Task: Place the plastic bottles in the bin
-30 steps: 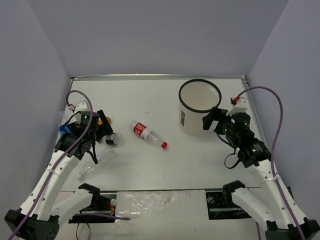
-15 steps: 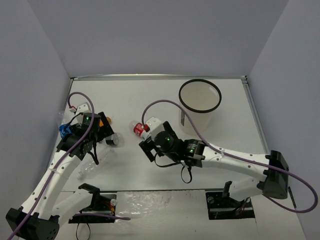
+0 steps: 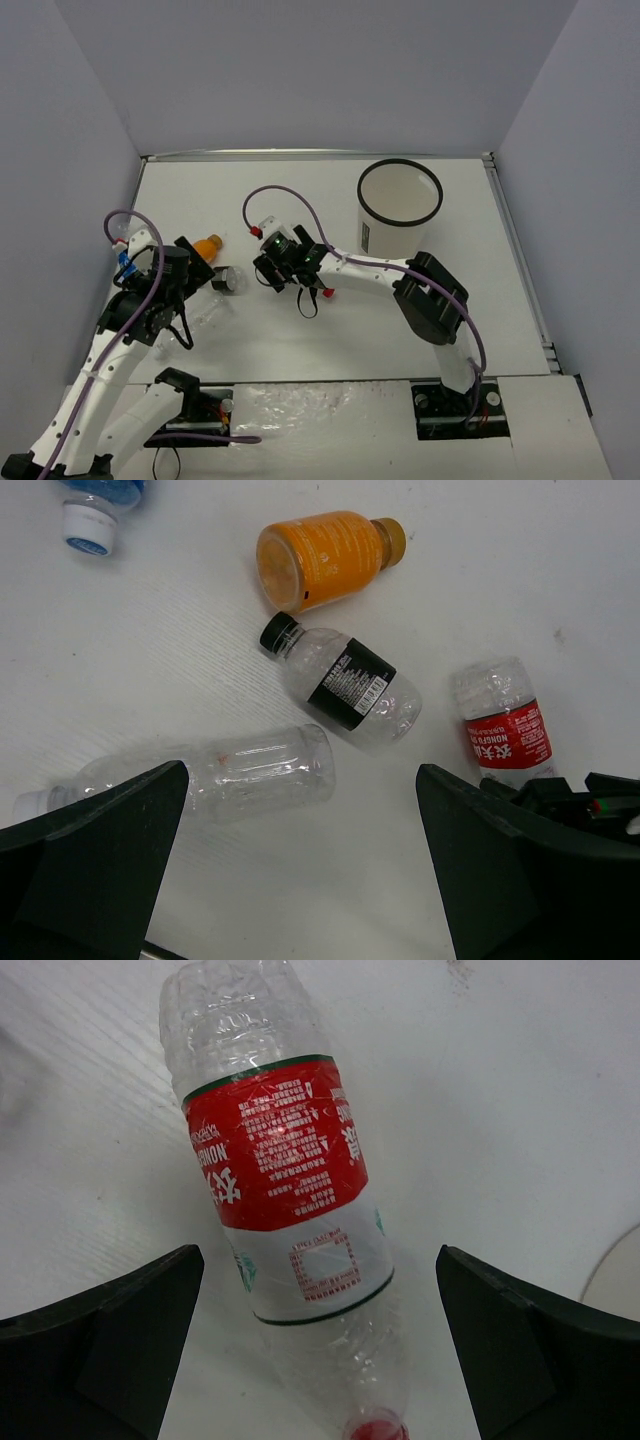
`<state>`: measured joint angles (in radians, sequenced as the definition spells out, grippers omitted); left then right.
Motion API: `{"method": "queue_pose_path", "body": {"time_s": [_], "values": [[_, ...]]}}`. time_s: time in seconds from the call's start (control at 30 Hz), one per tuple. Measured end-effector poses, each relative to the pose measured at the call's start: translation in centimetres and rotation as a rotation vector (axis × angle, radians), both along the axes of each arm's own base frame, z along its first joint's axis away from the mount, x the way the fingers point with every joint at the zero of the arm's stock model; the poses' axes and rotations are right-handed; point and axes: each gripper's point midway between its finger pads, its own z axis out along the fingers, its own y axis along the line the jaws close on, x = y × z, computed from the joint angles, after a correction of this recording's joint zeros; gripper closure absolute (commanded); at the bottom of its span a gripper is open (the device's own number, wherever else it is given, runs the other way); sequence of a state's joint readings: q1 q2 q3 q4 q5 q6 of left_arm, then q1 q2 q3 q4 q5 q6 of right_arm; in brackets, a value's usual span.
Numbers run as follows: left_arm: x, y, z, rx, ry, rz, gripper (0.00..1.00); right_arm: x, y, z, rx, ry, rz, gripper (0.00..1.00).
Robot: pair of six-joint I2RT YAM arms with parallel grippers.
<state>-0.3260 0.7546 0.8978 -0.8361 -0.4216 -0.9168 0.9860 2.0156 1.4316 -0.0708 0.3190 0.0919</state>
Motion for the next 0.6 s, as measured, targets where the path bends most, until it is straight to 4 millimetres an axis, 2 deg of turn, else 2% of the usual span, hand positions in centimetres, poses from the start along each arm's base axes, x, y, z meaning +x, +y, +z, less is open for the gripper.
{"method": "queue_pose_path", "body": {"time_s": [0.2, 0.33, 0.43, 0.47, 0.53, 0.6], "values": [[-1.0, 0.9, 0.1, -0.003, -0.006, 0.057, 0.03, 0.9, -0.3, -2.8, 0.015, 0.073, -0.008, 0.03], [-1.2, 1.2, -0.2, -0.002, 0.009, 0.087, 0.03, 1.9, -0.8, -3.1, 0.058, 0.095, -0.020, 0.27], [-1.7, 1.6, -0.8, 0.003, 0.038, 0.119, 0.03, 1.8, 0.0, -2.9, 0.103, 0.118, 0.000, 0.40], [-1.9, 1.7, -1.0, 0.004, 0.047, 0.129, 0.03, 1.5, 0.4, -2.7, 0.117, 0.125, 0.012, 0.48], [-2.2, 1.9, -1.2, 0.002, 0.059, 0.142, 0.03, 1.0, 1.1, -1.9, 0.136, 0.121, 0.031, 0.58], [-2.5, 2.0, -1.4, 0.000, 0.068, 0.151, 0.03, 0.5, 1.7, -0.3, 0.162, 0.102, 0.047, 0.62]]}}
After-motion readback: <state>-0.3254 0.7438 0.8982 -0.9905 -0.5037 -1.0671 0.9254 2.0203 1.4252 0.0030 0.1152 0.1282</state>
